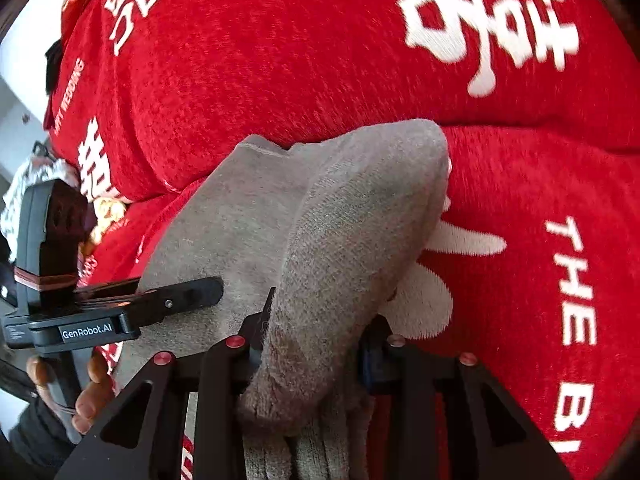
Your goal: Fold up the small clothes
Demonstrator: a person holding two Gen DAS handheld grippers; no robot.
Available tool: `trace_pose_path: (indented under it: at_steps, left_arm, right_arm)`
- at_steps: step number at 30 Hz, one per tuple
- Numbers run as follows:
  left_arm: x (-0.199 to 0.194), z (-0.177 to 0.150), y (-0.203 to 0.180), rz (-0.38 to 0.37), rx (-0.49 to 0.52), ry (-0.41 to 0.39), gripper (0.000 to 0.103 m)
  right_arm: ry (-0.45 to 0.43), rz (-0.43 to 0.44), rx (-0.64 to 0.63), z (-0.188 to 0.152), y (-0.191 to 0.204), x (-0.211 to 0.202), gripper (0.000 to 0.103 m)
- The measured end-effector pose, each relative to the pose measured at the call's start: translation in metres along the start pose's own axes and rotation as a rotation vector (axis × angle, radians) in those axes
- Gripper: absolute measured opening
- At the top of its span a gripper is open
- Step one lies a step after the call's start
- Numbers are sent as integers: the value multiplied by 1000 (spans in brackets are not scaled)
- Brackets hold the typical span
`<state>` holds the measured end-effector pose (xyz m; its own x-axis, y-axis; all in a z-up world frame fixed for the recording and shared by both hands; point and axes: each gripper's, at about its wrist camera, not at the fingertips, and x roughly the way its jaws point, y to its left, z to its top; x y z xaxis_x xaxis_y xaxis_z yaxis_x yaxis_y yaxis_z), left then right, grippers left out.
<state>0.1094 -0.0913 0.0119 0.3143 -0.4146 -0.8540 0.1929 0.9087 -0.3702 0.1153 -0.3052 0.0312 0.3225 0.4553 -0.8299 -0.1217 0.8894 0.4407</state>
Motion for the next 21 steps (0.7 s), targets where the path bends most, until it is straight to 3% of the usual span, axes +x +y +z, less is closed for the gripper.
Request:
trace_pose_path:
  at_steps: [10, 21]
  left_arm:
    - [-21, -20, -17, 78, 71, -26, 47]
    - [-50, -53, -13, 96, 77, -53, 47]
  right_arm:
    - [-24, -36, -80, -7, 36, -16, 34]
    - [-31, -37, -117, -32, 64, -30, 34]
